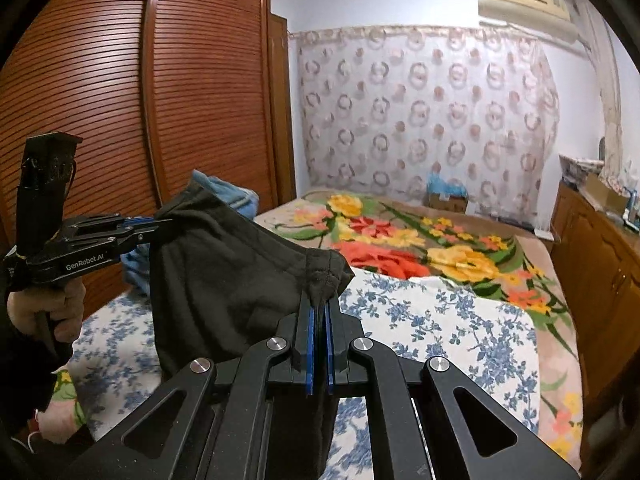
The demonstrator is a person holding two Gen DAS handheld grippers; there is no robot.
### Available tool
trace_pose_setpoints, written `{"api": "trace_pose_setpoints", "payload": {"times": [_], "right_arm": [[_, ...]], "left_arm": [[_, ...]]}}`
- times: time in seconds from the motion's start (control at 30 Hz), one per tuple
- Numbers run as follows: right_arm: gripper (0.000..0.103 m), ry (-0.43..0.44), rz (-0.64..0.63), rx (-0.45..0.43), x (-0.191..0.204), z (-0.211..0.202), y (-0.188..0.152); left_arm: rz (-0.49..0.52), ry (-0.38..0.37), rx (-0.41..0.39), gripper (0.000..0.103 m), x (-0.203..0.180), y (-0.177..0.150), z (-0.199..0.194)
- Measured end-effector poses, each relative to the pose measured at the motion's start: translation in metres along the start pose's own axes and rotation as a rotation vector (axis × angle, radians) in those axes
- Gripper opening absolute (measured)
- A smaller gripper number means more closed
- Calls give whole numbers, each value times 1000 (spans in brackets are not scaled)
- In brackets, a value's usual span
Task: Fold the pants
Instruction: 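Pinch the black shorts' waistband with both grippers and lift it up, then lay the shorts flat on the bed with both grippers and open them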
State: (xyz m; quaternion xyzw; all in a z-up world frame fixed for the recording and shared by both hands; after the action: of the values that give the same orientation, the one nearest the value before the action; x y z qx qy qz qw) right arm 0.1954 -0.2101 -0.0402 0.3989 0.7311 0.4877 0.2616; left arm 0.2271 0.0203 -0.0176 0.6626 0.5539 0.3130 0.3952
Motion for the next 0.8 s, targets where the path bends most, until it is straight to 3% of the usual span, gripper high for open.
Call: {"api": "trace_pose_setpoints", "payload": {"times": [0.6,0.8], "right_arm": [[4,-60,-4,148,-12,110,28],[4,-69,7,246,-10,144,24]], "left_arm": [[-11,31,131,9,17,-6,96],[-4,46,229,9,20,-27,124]]}}
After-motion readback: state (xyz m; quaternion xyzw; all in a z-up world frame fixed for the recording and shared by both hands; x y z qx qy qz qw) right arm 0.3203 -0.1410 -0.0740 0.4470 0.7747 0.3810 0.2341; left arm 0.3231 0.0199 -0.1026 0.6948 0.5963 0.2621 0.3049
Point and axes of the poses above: each gripper's, at about its wrist camera, not at the fingertips, and z roughly the way its jaws point, x to its left, y to its top, the point moved 7 cm from there along z, roughly the way its jaws point, and after that the axes turned 1 degree about x, right-handed, at the moved point
